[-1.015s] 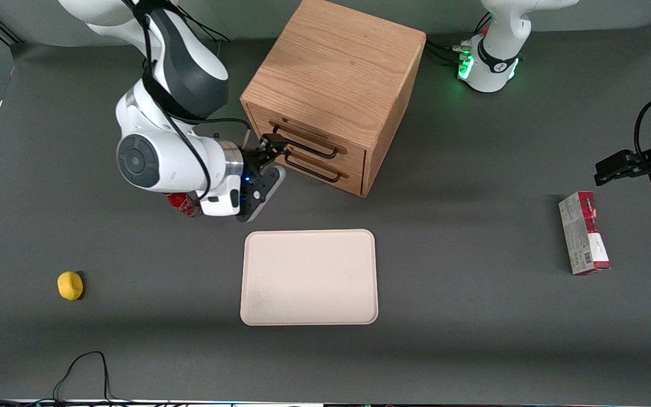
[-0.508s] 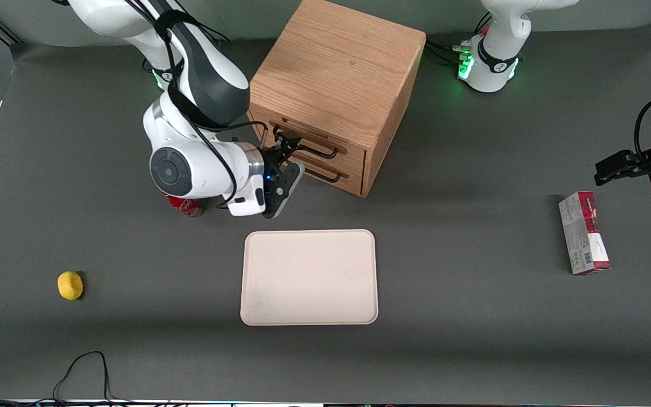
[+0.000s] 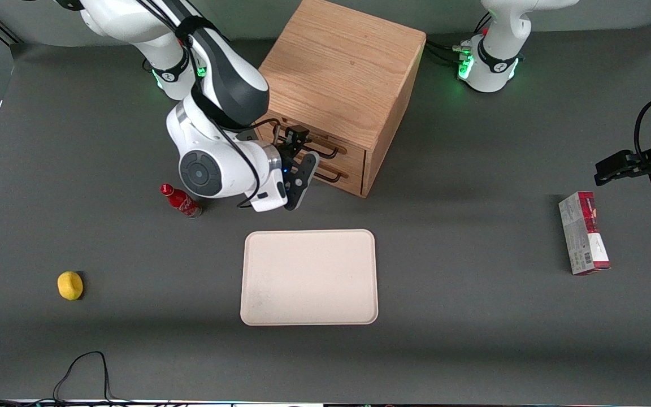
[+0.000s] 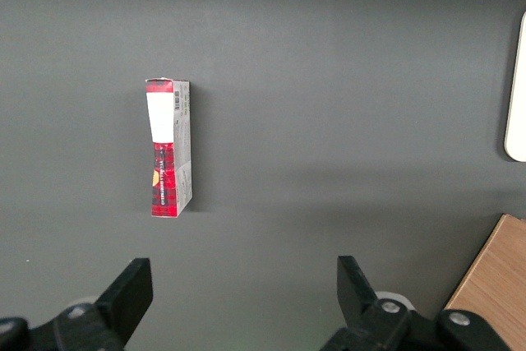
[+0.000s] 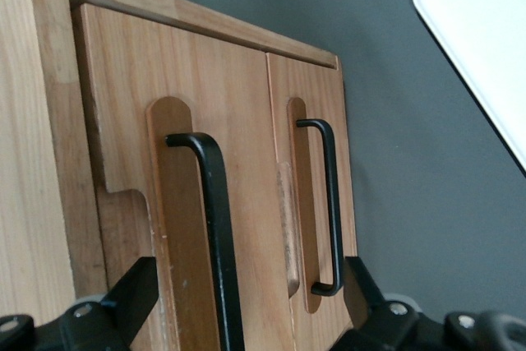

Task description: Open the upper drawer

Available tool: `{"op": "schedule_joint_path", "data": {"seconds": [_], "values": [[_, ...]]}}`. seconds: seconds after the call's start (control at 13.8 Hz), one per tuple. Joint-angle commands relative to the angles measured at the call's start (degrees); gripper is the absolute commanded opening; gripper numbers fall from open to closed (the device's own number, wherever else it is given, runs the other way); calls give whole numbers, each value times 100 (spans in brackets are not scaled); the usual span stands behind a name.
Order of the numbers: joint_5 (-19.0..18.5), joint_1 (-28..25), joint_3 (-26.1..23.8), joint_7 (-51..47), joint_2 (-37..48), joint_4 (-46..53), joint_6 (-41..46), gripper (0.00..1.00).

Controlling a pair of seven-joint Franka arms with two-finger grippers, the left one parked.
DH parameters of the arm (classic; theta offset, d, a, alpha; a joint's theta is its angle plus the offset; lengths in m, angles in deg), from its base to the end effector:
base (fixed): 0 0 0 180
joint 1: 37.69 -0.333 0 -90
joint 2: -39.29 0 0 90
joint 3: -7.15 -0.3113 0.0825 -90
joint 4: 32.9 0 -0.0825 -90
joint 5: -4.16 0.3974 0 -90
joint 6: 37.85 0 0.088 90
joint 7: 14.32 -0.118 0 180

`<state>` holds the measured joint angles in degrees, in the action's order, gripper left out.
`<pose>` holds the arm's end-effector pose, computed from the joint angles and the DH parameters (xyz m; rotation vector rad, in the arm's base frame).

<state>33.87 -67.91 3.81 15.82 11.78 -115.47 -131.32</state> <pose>0.5345 0.4144 0.3896 -2.2688 -1.2389 0.3980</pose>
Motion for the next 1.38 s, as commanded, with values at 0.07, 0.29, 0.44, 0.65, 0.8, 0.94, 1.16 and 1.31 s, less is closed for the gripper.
{"op": "schedule_joint_path", "data": {"seconds": [0.07, 0.29, 0.44, 0.65, 0.8, 0.94, 1.16, 1.31], "values": [[-97, -115, 61, 502, -71, 40, 31, 100], [-106, -115, 70, 765, -106, 40, 31, 100], [-106, -89, 88, 932, -159, 40, 31, 100], [-106, -63, 88, 985, -229, 40, 22, 100], [-106, -63, 97, 985, -247, 40, 22, 100], [-106, -80, 97, 985, -273, 40, 22, 100], [-158, -107, 97, 985, -343, 31, 13, 100], [-229, -124, 97, 1055, -361, 31, 4, 100]]}}
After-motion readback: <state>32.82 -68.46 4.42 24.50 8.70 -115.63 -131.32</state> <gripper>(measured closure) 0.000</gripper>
